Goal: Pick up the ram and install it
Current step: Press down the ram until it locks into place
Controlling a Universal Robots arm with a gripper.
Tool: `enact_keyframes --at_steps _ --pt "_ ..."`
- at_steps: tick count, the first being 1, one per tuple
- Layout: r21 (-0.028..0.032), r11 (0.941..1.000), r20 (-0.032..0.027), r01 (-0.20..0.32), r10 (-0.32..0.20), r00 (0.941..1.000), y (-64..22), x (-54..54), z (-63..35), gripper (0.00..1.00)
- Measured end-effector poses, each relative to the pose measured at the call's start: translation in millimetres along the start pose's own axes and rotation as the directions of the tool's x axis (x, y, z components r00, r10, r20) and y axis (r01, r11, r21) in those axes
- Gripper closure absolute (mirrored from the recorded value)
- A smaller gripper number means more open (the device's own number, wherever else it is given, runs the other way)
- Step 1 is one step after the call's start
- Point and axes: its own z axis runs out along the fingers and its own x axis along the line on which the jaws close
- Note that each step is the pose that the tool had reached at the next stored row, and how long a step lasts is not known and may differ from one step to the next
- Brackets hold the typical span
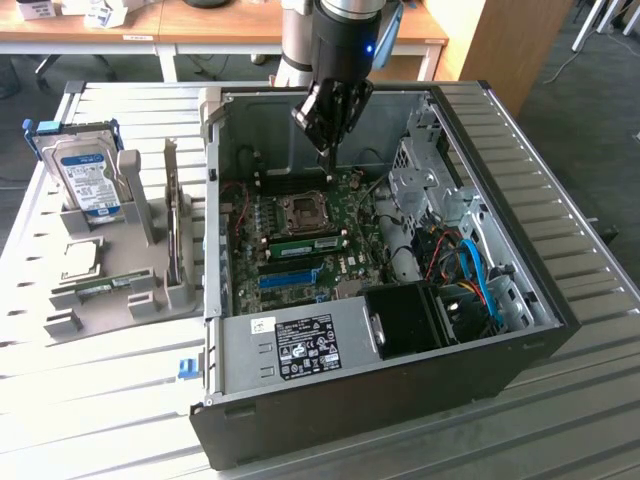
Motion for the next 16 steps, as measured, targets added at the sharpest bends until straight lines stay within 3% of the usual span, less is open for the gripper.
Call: enact_keyframes --at_steps 8,16 --pt "0.0017 0.9937 0.0042 -0.112 0.112 0.9937 0.0 0.0 0.0 0.89" --pt "0.0029 0.9749 0.0087 -0.223 0.223 0.9749 0.0 0.0 0.1 0.89"
